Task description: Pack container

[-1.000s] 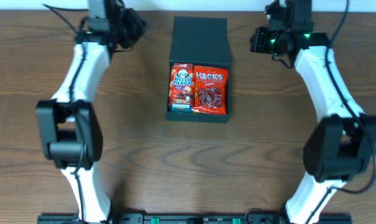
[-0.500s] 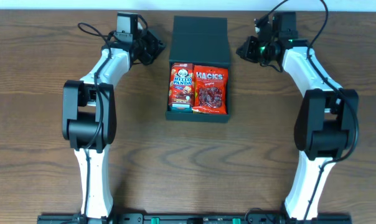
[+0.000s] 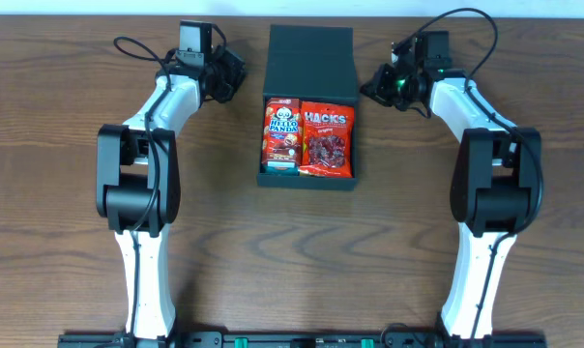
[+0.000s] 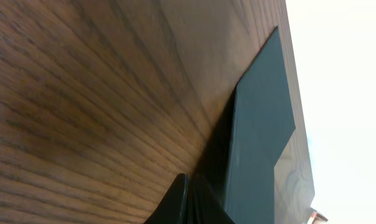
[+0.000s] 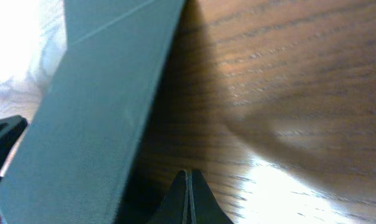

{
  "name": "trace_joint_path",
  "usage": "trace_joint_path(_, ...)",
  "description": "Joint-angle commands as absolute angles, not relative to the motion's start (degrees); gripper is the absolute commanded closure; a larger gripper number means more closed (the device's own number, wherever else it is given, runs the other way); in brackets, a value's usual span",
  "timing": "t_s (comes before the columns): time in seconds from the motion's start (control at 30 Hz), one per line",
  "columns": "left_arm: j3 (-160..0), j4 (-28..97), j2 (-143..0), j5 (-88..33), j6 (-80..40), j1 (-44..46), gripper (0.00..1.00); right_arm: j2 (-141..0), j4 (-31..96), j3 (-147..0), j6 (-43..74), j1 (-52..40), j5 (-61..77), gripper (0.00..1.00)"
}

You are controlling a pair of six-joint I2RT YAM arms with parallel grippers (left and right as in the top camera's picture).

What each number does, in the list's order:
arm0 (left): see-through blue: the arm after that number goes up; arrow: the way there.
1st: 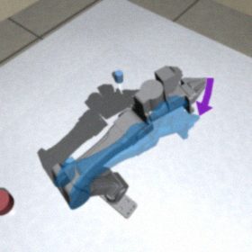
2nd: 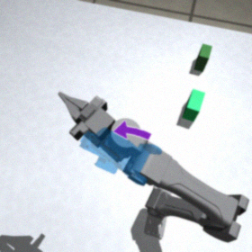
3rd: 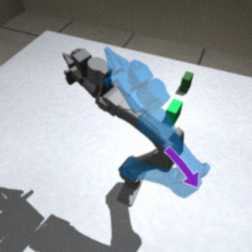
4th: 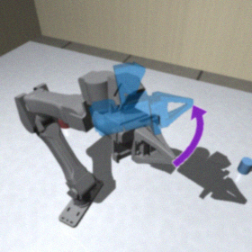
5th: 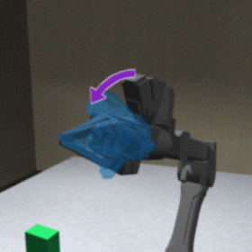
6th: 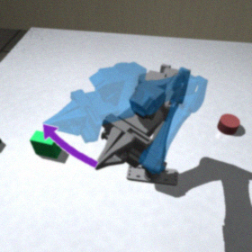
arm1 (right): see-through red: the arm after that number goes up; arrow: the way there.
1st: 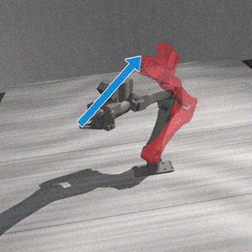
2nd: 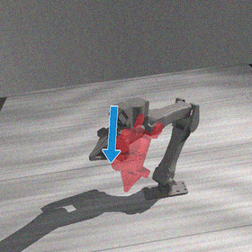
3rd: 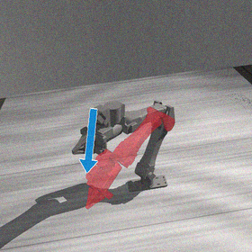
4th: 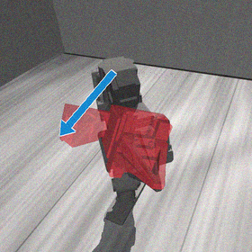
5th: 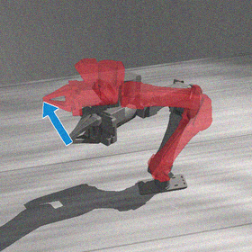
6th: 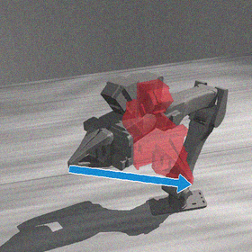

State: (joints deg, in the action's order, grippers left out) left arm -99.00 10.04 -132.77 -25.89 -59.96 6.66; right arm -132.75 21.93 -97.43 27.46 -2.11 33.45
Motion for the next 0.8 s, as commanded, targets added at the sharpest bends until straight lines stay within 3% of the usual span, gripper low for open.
trace_joint_path(0.0,-99.5,10.1,-134.2,-25.1,-60.1,6.9,0.94,-133.8,21.4,-97.4,28.3,-2.2,35.1,0.98)
trace_joint_path(0.77,-99.5,10.7,-134.3,-25.1,-60.3,5.9,0.94,-137.2,19.9,-97.4,31.3,-2.7,41.4,0.98)
